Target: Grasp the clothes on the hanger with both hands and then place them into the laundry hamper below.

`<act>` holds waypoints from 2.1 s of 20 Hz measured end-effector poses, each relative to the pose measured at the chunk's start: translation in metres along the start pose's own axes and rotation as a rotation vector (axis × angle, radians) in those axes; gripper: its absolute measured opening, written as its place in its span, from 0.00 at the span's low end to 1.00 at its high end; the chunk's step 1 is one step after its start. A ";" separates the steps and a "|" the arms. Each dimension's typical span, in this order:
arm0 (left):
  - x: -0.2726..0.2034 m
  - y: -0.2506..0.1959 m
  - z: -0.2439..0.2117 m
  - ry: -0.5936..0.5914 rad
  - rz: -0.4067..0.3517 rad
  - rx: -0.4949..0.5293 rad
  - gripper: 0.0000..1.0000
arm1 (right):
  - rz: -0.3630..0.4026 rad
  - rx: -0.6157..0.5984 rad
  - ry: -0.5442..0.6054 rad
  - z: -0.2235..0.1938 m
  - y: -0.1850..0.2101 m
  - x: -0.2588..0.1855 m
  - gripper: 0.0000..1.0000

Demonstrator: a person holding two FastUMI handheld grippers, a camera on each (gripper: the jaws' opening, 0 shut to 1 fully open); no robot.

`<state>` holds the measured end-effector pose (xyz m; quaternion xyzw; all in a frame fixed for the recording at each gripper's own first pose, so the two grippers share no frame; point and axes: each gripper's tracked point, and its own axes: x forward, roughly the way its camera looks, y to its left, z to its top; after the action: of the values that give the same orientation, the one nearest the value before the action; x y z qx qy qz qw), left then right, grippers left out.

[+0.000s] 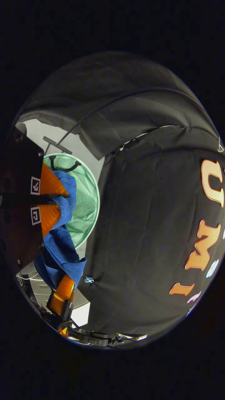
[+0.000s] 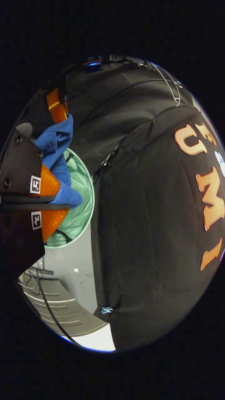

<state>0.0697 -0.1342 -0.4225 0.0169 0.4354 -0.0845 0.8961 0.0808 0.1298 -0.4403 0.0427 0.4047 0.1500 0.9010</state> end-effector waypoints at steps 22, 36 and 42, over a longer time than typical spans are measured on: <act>-0.008 0.035 -0.064 0.122 0.138 0.071 0.78 | -0.122 -0.030 0.127 -0.077 -0.024 0.003 0.51; -0.115 0.031 0.039 -0.231 0.158 0.029 0.99 | -0.139 -0.075 -0.156 0.018 -0.011 -0.088 0.99; -0.180 0.030 0.095 -0.419 0.154 0.028 0.97 | -0.120 -0.107 -0.309 0.076 0.006 -0.143 0.98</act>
<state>0.0394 -0.0900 -0.2232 0.0446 0.2359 -0.0233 0.9705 0.0459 0.0956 -0.2859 -0.0069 0.2548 0.1090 0.9608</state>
